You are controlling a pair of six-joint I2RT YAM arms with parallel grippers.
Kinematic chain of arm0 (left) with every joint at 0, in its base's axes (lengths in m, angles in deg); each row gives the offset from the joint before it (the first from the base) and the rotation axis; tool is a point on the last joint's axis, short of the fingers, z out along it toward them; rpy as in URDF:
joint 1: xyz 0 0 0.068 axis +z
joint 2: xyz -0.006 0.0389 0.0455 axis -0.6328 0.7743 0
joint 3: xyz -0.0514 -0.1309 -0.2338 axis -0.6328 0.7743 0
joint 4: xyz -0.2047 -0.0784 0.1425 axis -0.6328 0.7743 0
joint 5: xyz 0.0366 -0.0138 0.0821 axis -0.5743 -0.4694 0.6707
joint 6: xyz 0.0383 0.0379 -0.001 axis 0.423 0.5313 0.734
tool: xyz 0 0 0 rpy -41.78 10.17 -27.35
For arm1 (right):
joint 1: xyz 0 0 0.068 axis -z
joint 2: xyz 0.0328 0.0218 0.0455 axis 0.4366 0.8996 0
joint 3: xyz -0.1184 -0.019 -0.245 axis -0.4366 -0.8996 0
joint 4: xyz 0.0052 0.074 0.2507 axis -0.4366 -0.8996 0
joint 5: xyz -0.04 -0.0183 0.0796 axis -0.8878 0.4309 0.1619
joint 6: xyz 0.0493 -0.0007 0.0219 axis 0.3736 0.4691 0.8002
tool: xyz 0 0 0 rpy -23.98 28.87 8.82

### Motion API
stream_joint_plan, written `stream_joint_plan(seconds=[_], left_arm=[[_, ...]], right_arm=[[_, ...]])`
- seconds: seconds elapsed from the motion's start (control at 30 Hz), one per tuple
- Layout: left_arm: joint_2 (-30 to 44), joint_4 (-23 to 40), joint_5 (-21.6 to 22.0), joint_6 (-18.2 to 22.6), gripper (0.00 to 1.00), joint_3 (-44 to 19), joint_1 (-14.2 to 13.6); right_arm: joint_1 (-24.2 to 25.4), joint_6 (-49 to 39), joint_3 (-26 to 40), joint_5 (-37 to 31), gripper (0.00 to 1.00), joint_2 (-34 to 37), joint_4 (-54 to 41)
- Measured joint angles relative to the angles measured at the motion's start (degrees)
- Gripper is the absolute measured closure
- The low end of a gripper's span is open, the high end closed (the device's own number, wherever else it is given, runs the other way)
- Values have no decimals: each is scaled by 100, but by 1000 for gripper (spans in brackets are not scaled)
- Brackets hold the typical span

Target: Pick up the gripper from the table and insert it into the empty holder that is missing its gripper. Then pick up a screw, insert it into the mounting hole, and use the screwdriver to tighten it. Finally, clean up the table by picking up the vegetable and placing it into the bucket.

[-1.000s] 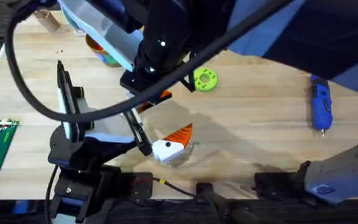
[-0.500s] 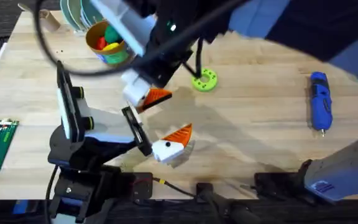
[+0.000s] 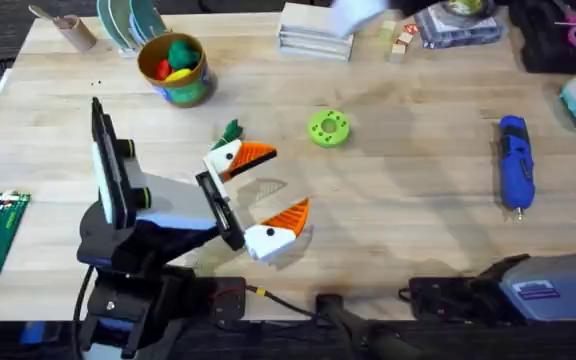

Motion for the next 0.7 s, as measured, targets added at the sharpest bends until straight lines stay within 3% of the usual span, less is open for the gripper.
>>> stream_joint_plan(seconds=[0.13, 0.17, 0.2, 0.27, 0.33, 0.37, 0.4, 0.47, 0.5, 0.7], left_arm=[[2, 0, 0, 0, 7, 0, 0], [2, 0, 0, 13, 72, 0, 0], [1, 0, -2, 14, 117, 0, 0], [1, 0, -2, 22, 301, 0, 0], [2, 0, -2, 35, 585, 0, 0], [2, 0, -1, 36, 751, 0, 0], [2, 0, -1, 59, 990, 0, 0], [2, 0, 0, 61, 996, 0, 0], [0, 0, -2, 61, 996, 0, 0], [2, 0, -2, 61, 996, 0, 0]], right_arm=[[809, 69, 17, -60, 9, -269, -447], [1381, 85, 17, -37, 8, -392, -667], [1596, 90, 17, 6, 8, -439, -709], [2023, 100, 8, 119, 9, -552, -746], [2465, 102, -100, 195, 8, -736, -741], [2673, 102, -199, 230, 7, -844, -729], [3278, 102, -742, 308, 7, -1254, -625], [3631, 102, -1244, 340, 8, -1526, -483], [4116, 102, -2132, 392, 9, -1897, -203], [4734, 102, -3331, 413, 8, -2288, 300]])
